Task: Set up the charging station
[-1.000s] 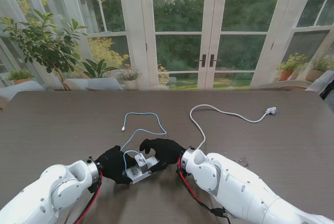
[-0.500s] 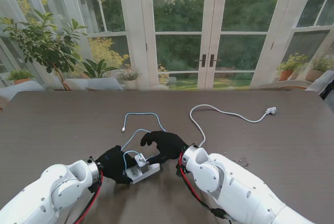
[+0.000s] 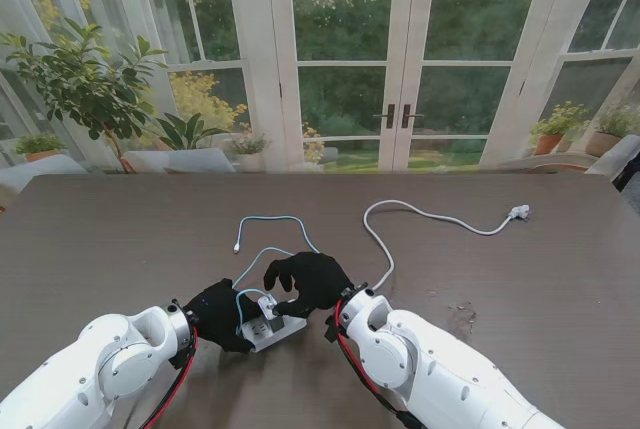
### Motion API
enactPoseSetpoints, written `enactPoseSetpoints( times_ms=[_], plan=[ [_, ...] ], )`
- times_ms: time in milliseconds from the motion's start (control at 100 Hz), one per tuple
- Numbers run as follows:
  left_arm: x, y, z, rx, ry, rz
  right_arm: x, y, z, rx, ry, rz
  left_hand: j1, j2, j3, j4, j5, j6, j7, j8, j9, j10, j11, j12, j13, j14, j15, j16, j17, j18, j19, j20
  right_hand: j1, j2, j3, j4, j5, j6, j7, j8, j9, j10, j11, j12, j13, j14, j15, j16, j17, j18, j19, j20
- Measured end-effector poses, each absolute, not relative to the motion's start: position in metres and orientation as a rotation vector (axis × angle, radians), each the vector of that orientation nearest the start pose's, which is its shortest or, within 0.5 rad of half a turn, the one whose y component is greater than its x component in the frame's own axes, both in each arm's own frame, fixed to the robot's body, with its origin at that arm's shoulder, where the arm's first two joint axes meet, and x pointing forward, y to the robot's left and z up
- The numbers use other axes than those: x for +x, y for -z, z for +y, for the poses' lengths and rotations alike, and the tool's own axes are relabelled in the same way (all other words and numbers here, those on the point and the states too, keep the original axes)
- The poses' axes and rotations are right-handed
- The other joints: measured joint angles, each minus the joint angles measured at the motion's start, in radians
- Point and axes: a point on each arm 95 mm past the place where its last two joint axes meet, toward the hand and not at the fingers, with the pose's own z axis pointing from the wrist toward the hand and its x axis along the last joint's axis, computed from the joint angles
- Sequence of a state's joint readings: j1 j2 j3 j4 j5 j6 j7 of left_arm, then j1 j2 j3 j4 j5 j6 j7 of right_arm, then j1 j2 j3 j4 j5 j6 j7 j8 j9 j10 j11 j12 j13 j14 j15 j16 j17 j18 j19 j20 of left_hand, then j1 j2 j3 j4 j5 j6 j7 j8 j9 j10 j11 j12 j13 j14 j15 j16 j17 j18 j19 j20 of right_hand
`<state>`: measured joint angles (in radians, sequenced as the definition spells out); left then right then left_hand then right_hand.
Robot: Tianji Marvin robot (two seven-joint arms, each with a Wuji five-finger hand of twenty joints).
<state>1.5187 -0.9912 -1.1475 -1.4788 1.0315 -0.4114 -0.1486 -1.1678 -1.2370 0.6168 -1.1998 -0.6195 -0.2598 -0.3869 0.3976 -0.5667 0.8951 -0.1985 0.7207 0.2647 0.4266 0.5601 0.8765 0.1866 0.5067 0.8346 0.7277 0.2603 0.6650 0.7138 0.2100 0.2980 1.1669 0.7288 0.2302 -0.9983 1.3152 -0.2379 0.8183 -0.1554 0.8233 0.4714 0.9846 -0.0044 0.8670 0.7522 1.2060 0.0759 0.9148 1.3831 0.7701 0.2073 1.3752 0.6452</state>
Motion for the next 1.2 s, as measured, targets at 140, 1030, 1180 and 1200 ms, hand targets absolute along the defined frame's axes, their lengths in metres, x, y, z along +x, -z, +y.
enactPoseSetpoints(
  times_ms=[140, 1030, 1180, 1200],
  plan=[
    [0.383, 0.374, 0.010, -1.020, 1.444, 2.087, 0.412, 0.359, 0.166, 1.118, -2.147, 1.540, 0.000, 0.000, 0.000, 0.000, 0.000, 0.000, 0.002, 0.000, 0.000, 0.000, 0.001, 0.000, 0.000, 0.000, 0.000, 0.000, 0.000, 0.000, 0.000, 0.000, 0.011, -0.012, 0.009, 0.000, 0.062, 0.004, 0.002, 0.000, 0.105, -0.013, -0.002, 0.009, 0.061, -0.016, 0.020, 0.000, 0.050, 0.000, 0.031, 0.000],
    [0.383, 0.374, 0.011, -1.024, 1.448, 2.088, 0.404, 0.366, 0.181, 1.185, -2.159, 1.566, 0.000, 0.000, 0.000, 0.000, 0.000, 0.001, -0.002, 0.000, 0.000, 0.001, 0.001, 0.000, 0.000, 0.000, 0.000, 0.000, 0.000, 0.000, 0.000, 0.000, 0.204, -0.005, 0.012, -0.199, 0.177, -0.023, 0.188, -0.269, 0.338, -0.044, -0.038, 0.081, 0.090, -0.050, 0.282, 0.000, 0.234, -0.039, 0.111, 0.002],
    [0.382, 0.374, 0.011, -1.025, 1.448, 2.088, 0.406, 0.367, 0.185, 1.196, -2.156, 1.599, 0.001, 0.000, 0.000, 0.000, 0.000, 0.001, -0.006, 0.000, 0.000, 0.001, 0.001, 0.000, 0.000, -0.001, 0.000, 0.000, 0.000, 0.000, 0.000, 0.000, 0.204, 0.003, 0.012, -0.199, 0.170, -0.036, 0.187, -0.249, 0.338, -0.044, -0.038, 0.093, 0.090, -0.052, 0.284, 0.000, 0.247, -0.049, 0.111, 0.007],
    [0.382, 0.374, 0.011, -1.025, 1.448, 2.088, 0.407, 0.367, 0.185, 1.198, -2.155, 1.602, 0.001, 0.000, 0.000, 0.000, 0.000, 0.001, -0.007, 0.000, 0.000, 0.001, 0.001, 0.000, 0.000, -0.001, 0.000, 0.000, 0.000, 0.000, 0.000, 0.000, 0.205, 0.003, 0.013, -0.199, 0.170, -0.038, 0.187, -0.247, 0.338, -0.044, -0.038, 0.094, 0.090, -0.052, 0.284, 0.000, 0.248, -0.049, 0.111, 0.007]
  ],
)
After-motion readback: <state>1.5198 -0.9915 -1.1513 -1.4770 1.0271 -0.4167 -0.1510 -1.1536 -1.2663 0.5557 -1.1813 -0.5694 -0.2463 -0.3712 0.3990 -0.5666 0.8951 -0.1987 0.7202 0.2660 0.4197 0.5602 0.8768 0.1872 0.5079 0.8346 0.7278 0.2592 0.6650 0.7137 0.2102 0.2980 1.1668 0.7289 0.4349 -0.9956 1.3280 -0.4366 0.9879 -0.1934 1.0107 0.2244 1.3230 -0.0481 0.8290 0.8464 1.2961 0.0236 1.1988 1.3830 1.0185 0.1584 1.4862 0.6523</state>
